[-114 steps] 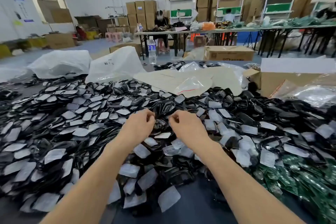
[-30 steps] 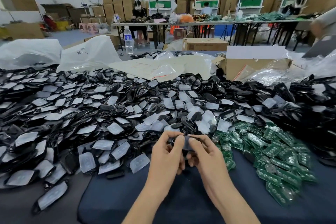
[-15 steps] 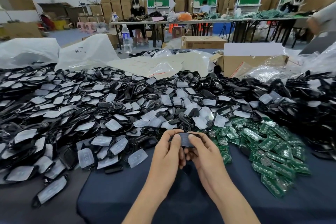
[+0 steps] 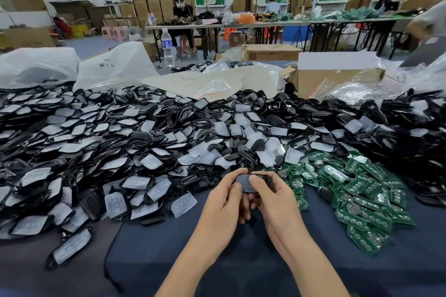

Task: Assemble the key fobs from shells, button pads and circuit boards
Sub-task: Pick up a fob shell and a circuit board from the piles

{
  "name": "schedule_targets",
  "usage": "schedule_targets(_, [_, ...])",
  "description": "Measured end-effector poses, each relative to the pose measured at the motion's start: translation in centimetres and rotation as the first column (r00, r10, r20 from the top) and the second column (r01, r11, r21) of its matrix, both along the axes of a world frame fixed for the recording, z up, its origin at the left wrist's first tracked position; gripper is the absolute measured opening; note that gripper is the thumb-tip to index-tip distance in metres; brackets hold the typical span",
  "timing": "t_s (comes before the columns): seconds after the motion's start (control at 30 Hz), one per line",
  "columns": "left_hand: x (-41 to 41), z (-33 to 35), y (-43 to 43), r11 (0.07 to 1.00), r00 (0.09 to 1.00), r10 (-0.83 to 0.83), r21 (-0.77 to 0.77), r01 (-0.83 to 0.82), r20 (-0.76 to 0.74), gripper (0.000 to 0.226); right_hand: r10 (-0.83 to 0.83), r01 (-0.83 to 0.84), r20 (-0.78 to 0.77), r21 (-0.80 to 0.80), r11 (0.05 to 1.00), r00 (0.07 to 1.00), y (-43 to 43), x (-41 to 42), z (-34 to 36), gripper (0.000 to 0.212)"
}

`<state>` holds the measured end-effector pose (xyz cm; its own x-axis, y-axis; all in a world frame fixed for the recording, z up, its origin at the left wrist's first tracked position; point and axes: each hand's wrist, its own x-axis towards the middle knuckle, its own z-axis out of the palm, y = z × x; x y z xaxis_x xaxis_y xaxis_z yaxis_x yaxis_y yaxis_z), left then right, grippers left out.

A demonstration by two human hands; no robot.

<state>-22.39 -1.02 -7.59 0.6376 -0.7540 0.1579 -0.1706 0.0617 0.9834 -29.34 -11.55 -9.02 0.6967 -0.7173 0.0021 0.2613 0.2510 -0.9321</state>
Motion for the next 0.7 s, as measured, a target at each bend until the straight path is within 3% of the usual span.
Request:
schedule_targets(0.27, [-0.03,0.41,0.03,1.000,1.000,0.013,-0.007,-0.013,0.020,0.035,-0.008,0.008,0.019,0.008,1.000,1.000,-0.02,0.10,0.07,0.006])
schedule_targets(0.43, [-0.27,0.10,-0.28,0.999,0.998,0.042,-0.007,-0.042,0.050,0.019,0.049,-0.052,0.031,0.070,0.996,0.998,0.03,0.13,0.42,0.009])
schedule_targets(0.7, [-0.38,-0.38,0.00,0.999,0.967,0.038,0.020,-0.045,0.253,0.016,0.128,-0.127,-0.014,0.062,0.990,0.992,-0.79,0.05,0.72,0.027])
